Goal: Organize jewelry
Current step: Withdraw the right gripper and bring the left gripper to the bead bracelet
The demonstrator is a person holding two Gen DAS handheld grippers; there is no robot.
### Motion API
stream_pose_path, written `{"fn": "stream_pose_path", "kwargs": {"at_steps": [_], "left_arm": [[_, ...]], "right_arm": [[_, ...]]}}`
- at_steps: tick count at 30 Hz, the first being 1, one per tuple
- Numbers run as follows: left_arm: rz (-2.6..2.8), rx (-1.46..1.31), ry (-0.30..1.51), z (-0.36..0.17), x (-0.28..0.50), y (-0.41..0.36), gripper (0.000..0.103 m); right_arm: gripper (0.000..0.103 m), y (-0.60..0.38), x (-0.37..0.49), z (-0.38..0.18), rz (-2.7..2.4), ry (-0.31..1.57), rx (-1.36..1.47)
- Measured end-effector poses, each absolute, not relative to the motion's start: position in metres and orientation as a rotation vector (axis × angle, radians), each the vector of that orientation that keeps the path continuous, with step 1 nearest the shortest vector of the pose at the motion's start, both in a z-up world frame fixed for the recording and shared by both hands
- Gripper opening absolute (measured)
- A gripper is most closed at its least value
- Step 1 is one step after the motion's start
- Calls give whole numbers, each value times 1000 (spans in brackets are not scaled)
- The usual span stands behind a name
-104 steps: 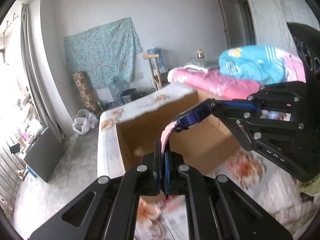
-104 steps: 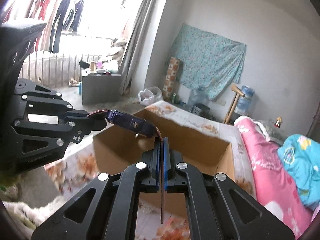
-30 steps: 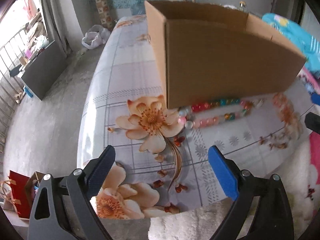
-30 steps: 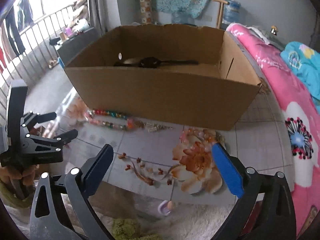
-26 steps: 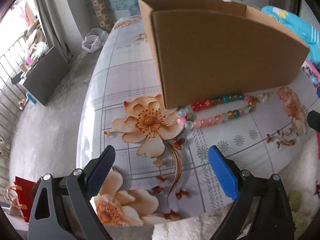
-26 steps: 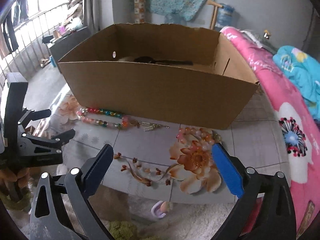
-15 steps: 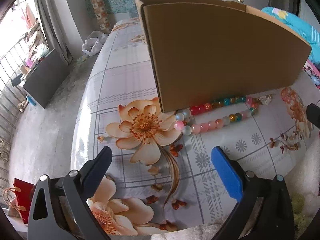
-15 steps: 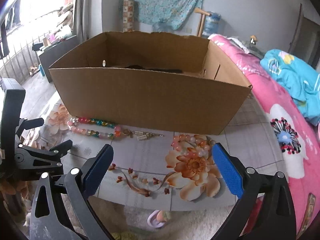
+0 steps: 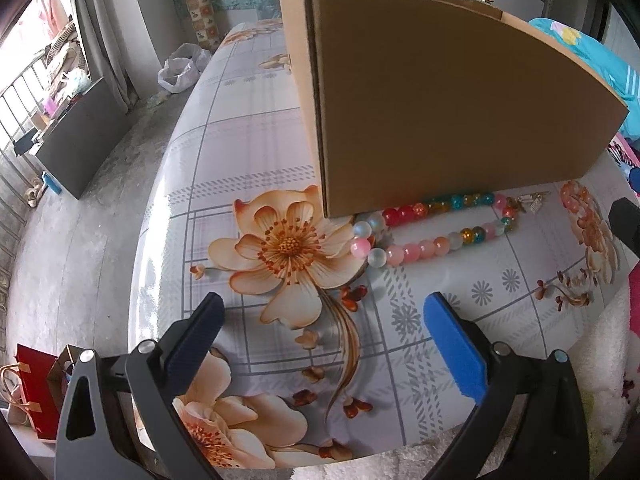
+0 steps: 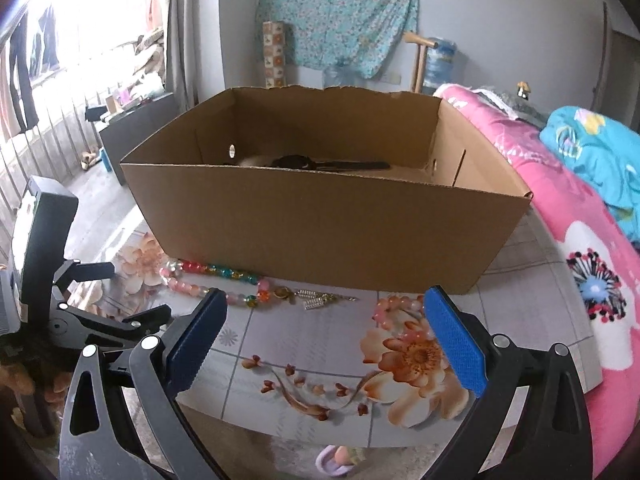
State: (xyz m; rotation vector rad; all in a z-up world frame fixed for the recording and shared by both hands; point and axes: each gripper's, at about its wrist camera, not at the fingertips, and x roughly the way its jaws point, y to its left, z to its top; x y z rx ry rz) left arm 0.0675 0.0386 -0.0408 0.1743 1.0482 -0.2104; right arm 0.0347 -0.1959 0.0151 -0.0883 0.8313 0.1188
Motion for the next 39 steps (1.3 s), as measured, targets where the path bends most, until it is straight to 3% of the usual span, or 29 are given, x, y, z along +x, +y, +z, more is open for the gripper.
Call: {"fn": "stream_pose_path", "kwargs": {"at_steps": [11,26,39], "left_arm": [[-191,159,975,-23,81,43,98],[-130,220,946,-41,106,22,98],[-151,291,937,-48,78,12,98]], "right_arm": [[95,-211,34,12,120,862,-11],[95,-215,36,9,127,894,19],[95,-215,35,8,135,906,21]]}}
